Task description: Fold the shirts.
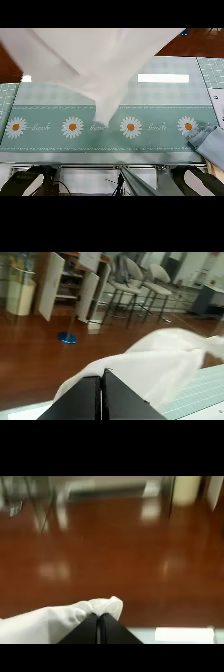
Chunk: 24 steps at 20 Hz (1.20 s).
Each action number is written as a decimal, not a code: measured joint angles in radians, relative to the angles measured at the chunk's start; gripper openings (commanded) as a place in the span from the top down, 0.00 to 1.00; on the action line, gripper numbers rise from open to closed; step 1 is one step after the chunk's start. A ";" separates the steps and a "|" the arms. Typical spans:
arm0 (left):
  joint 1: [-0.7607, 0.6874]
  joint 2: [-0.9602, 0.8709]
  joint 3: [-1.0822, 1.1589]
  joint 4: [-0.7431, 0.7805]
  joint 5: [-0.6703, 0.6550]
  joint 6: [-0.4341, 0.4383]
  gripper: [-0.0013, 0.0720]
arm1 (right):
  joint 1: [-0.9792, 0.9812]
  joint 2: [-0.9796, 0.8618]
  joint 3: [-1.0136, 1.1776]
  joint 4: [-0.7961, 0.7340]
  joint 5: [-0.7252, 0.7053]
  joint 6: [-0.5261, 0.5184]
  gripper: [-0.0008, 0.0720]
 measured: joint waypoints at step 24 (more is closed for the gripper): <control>0.077 0.106 -0.445 -0.147 -0.233 -0.091 0.95 | 0.000 -0.076 0.000 0.090 -0.051 -0.003 0.96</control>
